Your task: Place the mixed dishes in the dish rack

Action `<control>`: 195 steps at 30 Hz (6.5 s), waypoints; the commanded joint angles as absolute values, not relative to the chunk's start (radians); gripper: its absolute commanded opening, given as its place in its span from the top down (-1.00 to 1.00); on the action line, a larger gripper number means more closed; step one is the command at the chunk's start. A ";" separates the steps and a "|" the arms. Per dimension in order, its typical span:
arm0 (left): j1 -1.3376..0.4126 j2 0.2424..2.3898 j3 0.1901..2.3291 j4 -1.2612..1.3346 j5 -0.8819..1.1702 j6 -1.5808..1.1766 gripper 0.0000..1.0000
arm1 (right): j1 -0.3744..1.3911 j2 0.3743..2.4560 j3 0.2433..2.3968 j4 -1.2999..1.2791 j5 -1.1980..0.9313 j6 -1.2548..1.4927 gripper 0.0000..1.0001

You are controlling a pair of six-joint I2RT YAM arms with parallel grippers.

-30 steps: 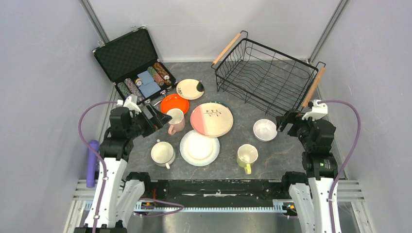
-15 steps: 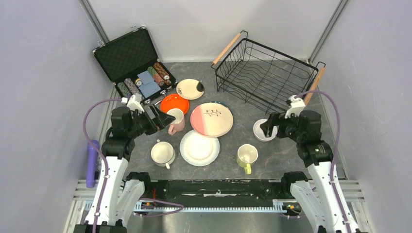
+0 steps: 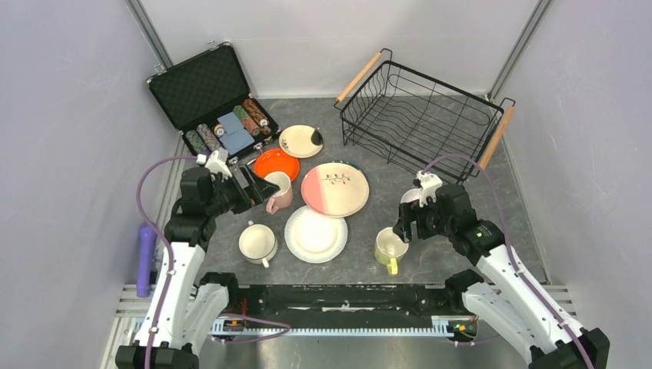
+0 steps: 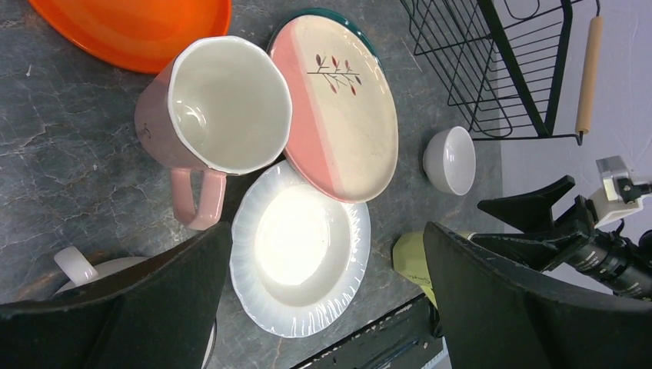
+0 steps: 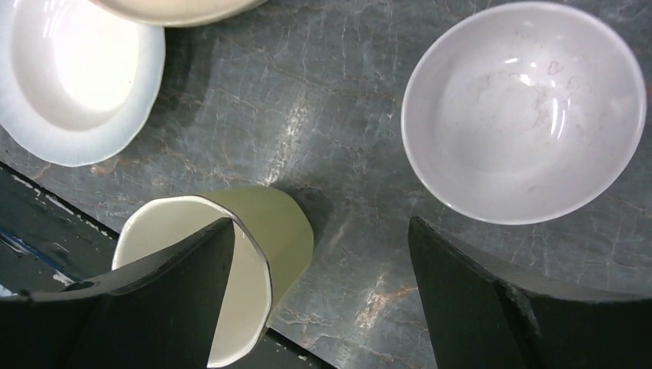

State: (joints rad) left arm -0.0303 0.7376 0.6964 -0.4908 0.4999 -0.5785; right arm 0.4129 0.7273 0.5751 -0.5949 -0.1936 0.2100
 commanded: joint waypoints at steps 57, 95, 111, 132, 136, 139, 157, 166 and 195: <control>-0.033 0.787 0.678 -0.419 0.612 -0.568 -1.00 | 0.842 1.019 0.721 -0.431 0.272 0.333 0.42; -0.043 0.819 0.674 -0.416 0.650 -0.572 -1.00 | 0.685 0.616 0.533 -0.641 0.769 1.078 -0.94; -0.044 0.779 0.659 -0.407 0.612 -0.590 -1.00 | 0.571 0.750 0.385 -0.506 0.770 1.270 -0.83; -0.044 0.791 0.662 -0.398 0.634 -0.583 -1.00 | 0.473 0.881 0.334 -0.328 0.641 1.227 0.64; -0.044 0.787 0.670 -0.399 0.647 -0.575 -1.00 | 0.470 0.837 0.370 -0.384 0.616 1.208 1.00; -0.057 0.764 0.673 -0.390 0.648 -0.574 -1.00 | 0.466 0.773 0.382 -0.399 0.572 1.146 1.00; -0.787 1.060 0.941 -0.199 0.300 -0.606 -0.97 | 0.467 0.388 0.502 -0.156 0.225 0.403 1.00; -0.934 1.266 1.095 -0.100 0.153 -0.572 -0.85 | 0.466 0.501 0.536 -0.072 0.059 0.321 1.00; -0.958 1.368 1.139 -0.040 0.274 -0.502 -0.65 | 0.466 0.524 0.569 -0.025 -0.128 0.259 1.00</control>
State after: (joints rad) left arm -0.9680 1.4200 1.1412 -0.0895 0.2241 -0.5587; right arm 0.4644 0.5266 0.5163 -0.1074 -0.0807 0.2707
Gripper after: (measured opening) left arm 0.850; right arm 0.029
